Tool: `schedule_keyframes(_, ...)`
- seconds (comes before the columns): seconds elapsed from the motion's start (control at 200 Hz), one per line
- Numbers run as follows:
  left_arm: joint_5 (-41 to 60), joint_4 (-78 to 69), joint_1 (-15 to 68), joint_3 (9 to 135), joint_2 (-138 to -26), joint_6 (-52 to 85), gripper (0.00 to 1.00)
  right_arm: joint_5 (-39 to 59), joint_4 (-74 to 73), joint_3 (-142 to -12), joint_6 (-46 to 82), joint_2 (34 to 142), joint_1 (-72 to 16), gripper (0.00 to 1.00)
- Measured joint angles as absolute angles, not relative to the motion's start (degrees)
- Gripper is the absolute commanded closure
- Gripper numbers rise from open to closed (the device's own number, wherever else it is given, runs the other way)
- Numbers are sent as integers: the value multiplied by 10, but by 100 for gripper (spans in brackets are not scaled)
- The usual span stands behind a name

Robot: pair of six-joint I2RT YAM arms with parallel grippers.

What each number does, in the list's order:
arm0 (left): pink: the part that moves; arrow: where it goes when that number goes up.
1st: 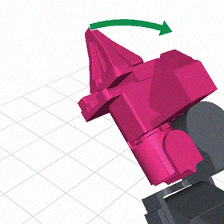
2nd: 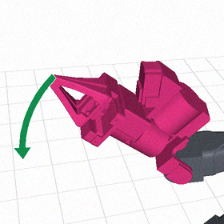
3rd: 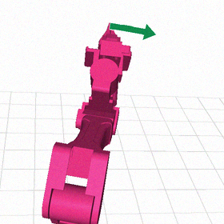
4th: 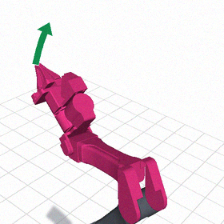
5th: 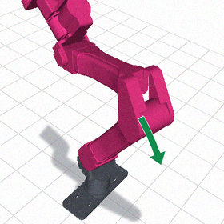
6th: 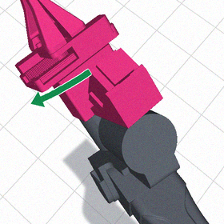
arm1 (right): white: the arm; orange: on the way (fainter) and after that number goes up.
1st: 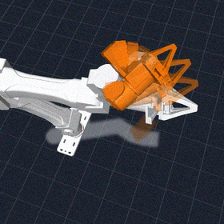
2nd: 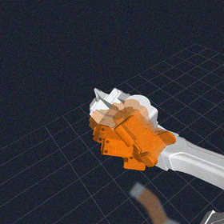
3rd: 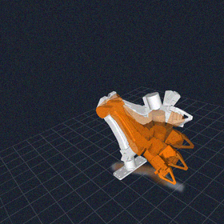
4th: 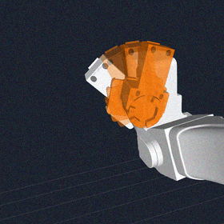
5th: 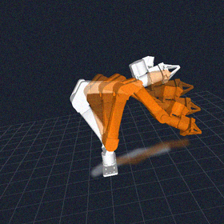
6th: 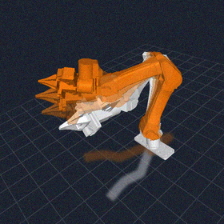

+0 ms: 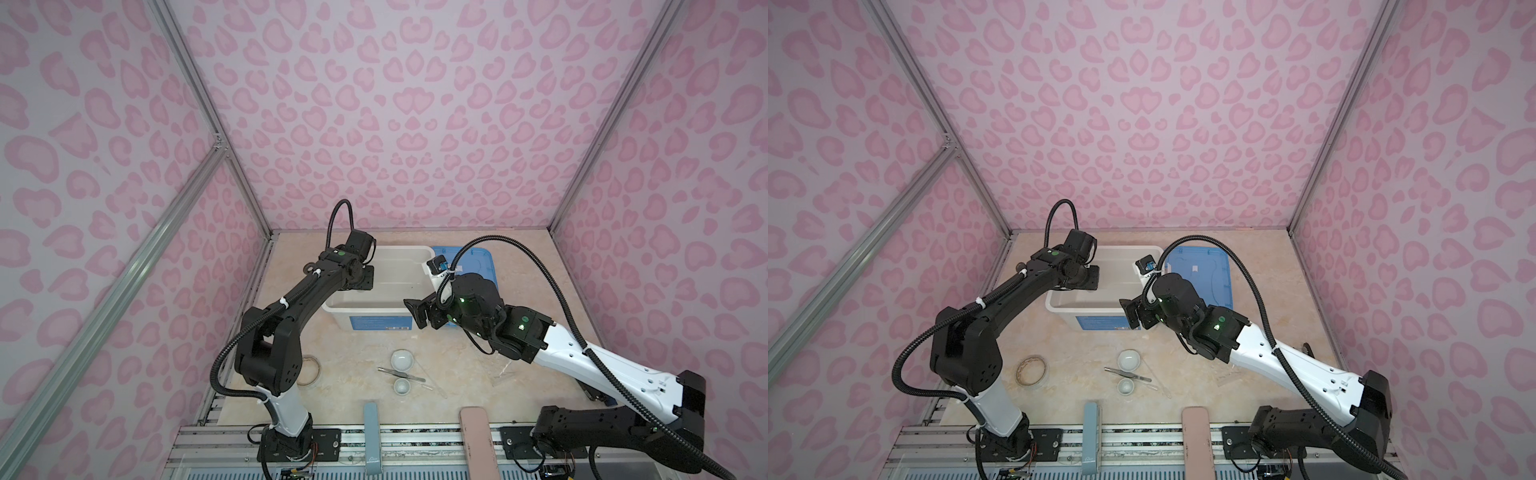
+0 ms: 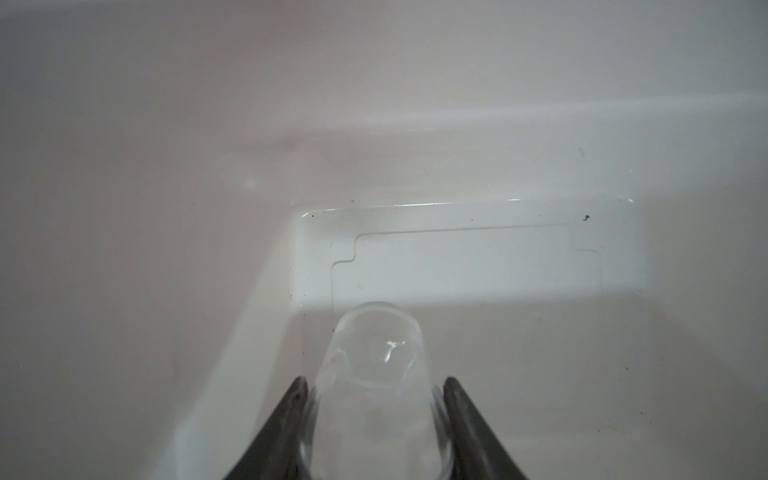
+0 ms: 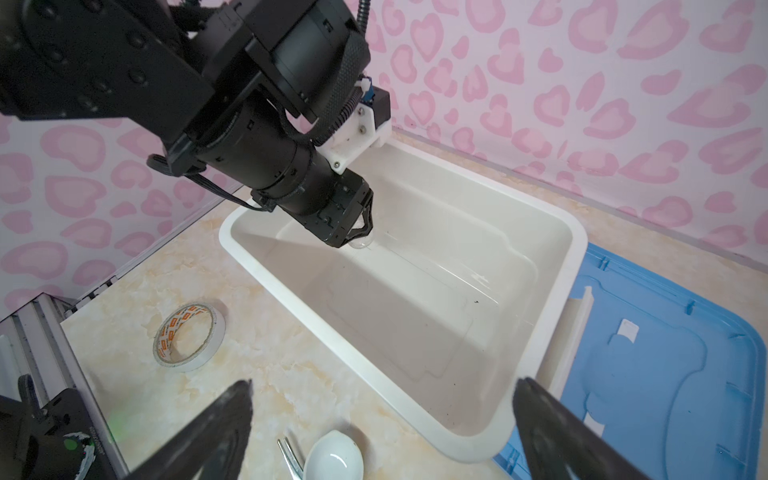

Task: Organize the chemistry lab equipment
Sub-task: 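Lift the beaker with the left gripper and carry it over the white box, then lower the beaker into the white box and open the left gripper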

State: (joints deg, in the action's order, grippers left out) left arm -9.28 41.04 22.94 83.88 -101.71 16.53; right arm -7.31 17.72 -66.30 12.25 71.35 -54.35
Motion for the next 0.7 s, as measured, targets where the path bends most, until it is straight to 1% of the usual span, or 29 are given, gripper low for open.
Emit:
schedule_keyframes(0.245,-105,375,229,812,-1021,165,81,-63,170,-663,123,717,-543,2)
schedule_keyframes(0.335,-109,357,229,806,-1027,165,79,-62,167,-660,123,717,-543,2)
schedule_keyframes(0.7,-103,316,229,757,-1040,164,75,-62,165,-658,124,718,-543,2)
